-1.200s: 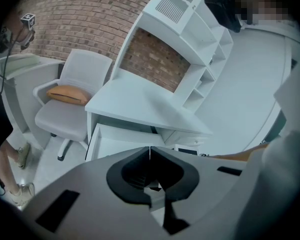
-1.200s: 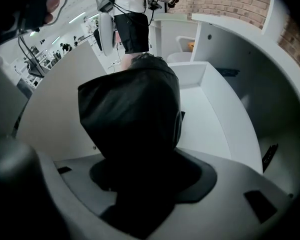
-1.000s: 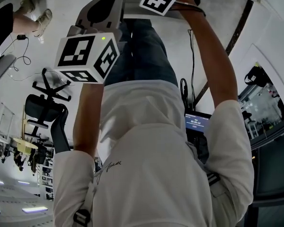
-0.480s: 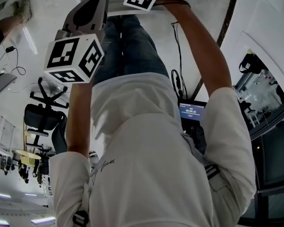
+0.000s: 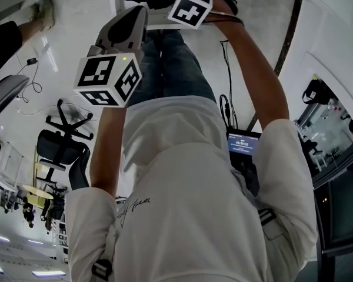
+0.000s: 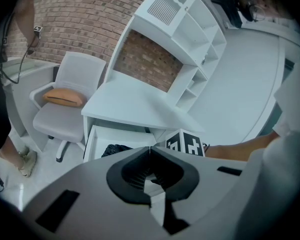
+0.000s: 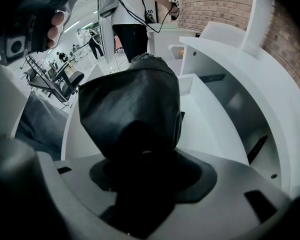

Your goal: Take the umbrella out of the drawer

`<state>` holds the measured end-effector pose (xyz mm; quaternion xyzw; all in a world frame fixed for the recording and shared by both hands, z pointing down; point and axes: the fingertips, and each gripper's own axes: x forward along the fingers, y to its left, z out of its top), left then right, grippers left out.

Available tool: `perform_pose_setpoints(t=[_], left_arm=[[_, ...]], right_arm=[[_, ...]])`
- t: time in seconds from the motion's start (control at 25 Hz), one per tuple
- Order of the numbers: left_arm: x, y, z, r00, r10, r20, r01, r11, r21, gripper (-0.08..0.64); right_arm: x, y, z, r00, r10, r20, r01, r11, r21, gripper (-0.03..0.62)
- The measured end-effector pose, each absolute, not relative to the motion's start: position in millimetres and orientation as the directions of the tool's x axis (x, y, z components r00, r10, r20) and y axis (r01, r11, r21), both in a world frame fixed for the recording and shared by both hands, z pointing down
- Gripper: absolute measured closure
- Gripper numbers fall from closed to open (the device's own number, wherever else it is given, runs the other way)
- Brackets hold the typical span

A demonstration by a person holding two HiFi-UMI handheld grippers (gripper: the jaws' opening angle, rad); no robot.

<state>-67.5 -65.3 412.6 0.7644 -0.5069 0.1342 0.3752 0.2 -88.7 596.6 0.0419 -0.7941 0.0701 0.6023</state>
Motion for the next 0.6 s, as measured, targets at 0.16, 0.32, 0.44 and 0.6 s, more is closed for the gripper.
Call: perform_pose_setpoints(t=[0.16,0.32,0.44,0.6], left_arm=[[-70,-63,413,0.441,-0.677,0.59,-0.879,-0.193,0.436,0.543],[-73,-60,408,0.435,-0.68,0.59,-0.883,-0.193,0.428,0.543],[-75,-58,405,0.433,-0.683,0.588,-0.884,-0.194,0.424,0.543],[-73,-57,400,0.435,-0.686,0.583,-0.883,-0.198,0.425,0.543]], right_arm=[[3,-87,596,-0.269,0.018,0.963,-0.147,0.987,-0.059,0.345],[3,-86,591,-0.272,0.014,0.962,-0.163,0.985,-0.06,0.345],[0,-85,585,-0.279,0.009,0.96,-0.169,0.984,-0.059,0.345],[-1,-85,576,-0.29,0.002,0.957,-0.18,0.982,-0.057,0.345]])
